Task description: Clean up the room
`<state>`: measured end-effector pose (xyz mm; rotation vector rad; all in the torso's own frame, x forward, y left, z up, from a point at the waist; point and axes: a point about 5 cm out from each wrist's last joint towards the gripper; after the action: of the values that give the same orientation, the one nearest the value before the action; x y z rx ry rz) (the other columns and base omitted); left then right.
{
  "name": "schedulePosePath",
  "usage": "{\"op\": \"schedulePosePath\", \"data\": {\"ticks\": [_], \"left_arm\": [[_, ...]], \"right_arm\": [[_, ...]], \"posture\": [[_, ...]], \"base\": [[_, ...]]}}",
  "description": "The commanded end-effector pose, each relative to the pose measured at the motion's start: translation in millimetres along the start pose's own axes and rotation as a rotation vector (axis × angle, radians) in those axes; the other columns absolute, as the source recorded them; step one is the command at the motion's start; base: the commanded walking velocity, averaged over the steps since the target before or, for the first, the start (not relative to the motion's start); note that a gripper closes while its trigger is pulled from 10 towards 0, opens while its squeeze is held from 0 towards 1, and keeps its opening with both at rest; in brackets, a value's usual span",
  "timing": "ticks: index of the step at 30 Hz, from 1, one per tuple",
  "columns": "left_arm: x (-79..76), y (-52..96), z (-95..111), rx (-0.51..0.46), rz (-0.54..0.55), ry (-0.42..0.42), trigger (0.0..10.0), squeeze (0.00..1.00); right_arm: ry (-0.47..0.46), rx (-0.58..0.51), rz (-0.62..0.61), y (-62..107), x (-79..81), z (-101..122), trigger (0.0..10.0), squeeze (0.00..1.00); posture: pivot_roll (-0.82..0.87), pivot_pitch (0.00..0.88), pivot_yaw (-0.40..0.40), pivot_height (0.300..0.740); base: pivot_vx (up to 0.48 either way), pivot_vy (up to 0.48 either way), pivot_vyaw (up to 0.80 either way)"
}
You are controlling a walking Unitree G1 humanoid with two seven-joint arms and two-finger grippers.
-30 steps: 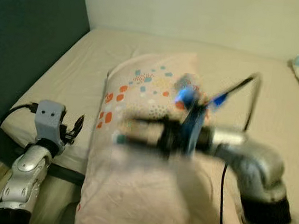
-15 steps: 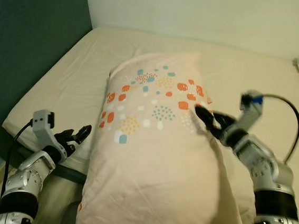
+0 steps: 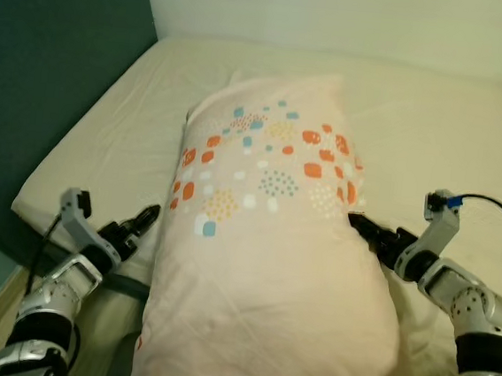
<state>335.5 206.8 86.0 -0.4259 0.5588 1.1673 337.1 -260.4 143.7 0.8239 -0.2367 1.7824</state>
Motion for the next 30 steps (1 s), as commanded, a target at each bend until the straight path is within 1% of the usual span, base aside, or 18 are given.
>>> {"op": "schedulePosePath", "data": {"ticks": [1, 3, 4, 5, 6, 7, 10, 13, 15, 17, 18, 19, 22, 23, 24, 25, 28, 30], "left_arm": [[-2.6, -0.9, -6.9, 0.001, -0.023, 0.064, 10.0, 1.00], [-2.6, -0.9, -6.9, 0.001, -0.023, 0.064, 10.0, 1.00], [-7.2, -3.9, -8.4, -0.010, -0.044, 0.097, 10.0, 1.00], [-7.2, -3.9, -8.4, -0.010, -0.044, 0.097, 10.0, 1.00], [-12.9, -7.1, -10.7, -0.019, -0.072, 0.130, 10.0, 1.00], [-12.9, -7.1, -10.7, -0.019, -0.072, 0.130, 10.0, 1.00], [-23.4, -10.3, -13.1, -0.047, -0.132, 0.191, 10.0, 1.00], [-22.7, -7.6, -11.2, -0.055, -0.140, 0.183, 10.0, 1.00], [-19.9, -4.9, -9.7, -0.060, -0.138, 0.175, 10.0, 1.00], [-19.9, -4.9, -9.7, -0.060, -0.138, 0.175, 10.0, 1.00], [-15.3, 3.0, -6.8, -0.049, -0.156, 0.158, 10.0, 1.00], [-15.3, 3.0, -6.8, -0.049, -0.156, 0.158, 10.0, 1.00], [-12.8, 9.8, -7.2, -0.021, -0.178, 0.135, 10.0, 1.00], [-11.9, 14.3, -9.0, 0.003, -0.194, 0.125, 10.0, 1.00], [-11.9, 14.3, -9.0, 0.003, -0.194, 0.125, 10.0, 1.00], [-13.4, 24.7, -14.1, 0.050, -0.235, 0.112, 10.0, 1.00], [-14.4, 27.3, -15.2, 0.058, -0.246, 0.114, 10.0, 1.00], [-21.2, 28.5, -19.3, 0.077, -0.272, 0.121, 10.0, 1.00]], "right_arm": [[-0.059, 0.061, 0.028, -3.3, -1.2, -12.9, 10.0, 1.00], [-0.059, 0.061, 0.028, -3.3, -1.2, -12.9, 10.0, 1.00], [-0.095, 0.060, 0.065, -4.9, 1.7, -13.6, 10.0, 1.00], [-0.095, 0.060, 0.065, -4.9, 1.7, -13.6, 10.0, 1.00], [-0.130, 0.062, 0.103, -7.1, 5.1, -15.0, 10.0, 1.00], [-0.130, 0.062, 0.103, -7.1, 5.1, -15.0, 10.0, 1.00], [-0.174, 0.063, 0.191, -11.6, 14.3, -21.1, 10.0, 1.00], [-0.214, 0.016, 0.308, -8.4, 24.2, -17.1, 10.0, 1.00], [-0.244, -0.002, 0.360, -6.0, 27.0, -14.6, 10.0, 1.00], [-0.244, -0.002, 0.360, -6.0, 27.0, -14.6, 10.0, 1.00], [-0.214, 0.030, 0.379, -3.4, 27.6, -19.5, 10.0, 1.00], [-0.214, 0.030, 0.379, -3.4, 27.6, -19.5, 10.0, 1.00], [-0.190, 0.065, 0.401, -1.0, 28.1, -23.9, 10.0, 1.00], [-0.180, 0.085, 0.412, 0.6, 28.4, -26.3, 10.0, 1.00], [-0.180, 0.085, 0.412, 0.6, 28.4, -26.3, 10.0, 1.00], [-0.126, 0.154, 0.406, 3.5, 26.4, -35.7, 10.0, 1.00], [-0.112, 0.175, 0.401, 4.2, 25.7, -38.8, 10.0, 1.00], [-0.099, 0.207, 0.378, 2.9, 23.9, -45.9, 10.0, 1.00]], "posture": [[-0.12, 0.355, 0.060, 0.567], [-0.12, 0.355, 0.060, 0.567], [-0.11, 0.360, 0.057, 0.567], [-0.11, 0.360, 0.057, 0.567], [-0.11, 0.360, 0.056, 0.567], [-0.11, 0.360, 0.056, 0.567], [-0.10, 0.358, 0.046, 0.567], [-0.10, 0.358, 0.046, 0.567], [-0.10, 0.354, 0.044, 0.567], [-0.10, 0.354, 0.044, 0.567], [-0.10, 0.354, 0.045, 0.567], [-0.10, 0.354, 0.045, 0.567], [-0.10, 0.354, 0.045, 0.567], [-0.10, 0.348, 0.048, 0.567], [-0.10, 0.348, 0.048, 0.567], [-0.10, 0.344, 0.047, 0.567], [-0.10, 0.340, 0.048, 0.567], [-0.10, 0.336, 0.047, 0.567]], "base": [[0.000, 0.000, 0.00], [0.000, 0.000, 0.00], [0.000, 0.000, 0.00], [0.000, 0.000, 0.00], [0.000, 0.000, 0.00], [0.000, 0.000, 0.00], [0.000, 0.000, 0.00], [0.000, 0.000, 0.00], [0.000, 0.000, 0.00], [0.000, 0.000, 0.00], [0.000, 0.000, 0.00], [0.000, 0.000, 0.00], [0.000, 0.000, 0.00], [0.000, 0.000, 0.00], [0.000, 0.000, 0.00], [0.000, 0.000, 0.00], [0.000, 0.000, 0.00], [0.000, 0.000, 0.00]]}}
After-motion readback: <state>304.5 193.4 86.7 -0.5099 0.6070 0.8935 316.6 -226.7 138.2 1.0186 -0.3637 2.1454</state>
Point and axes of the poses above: a point about 5 cm out from each wrist's last joint towards the gripper, its own y axis pointing back from the gripper into the wrist, its own z axis along the axis of the wrist's last joint, x = y × z, and after that the axes turned 8 degrees about -y, right-handed
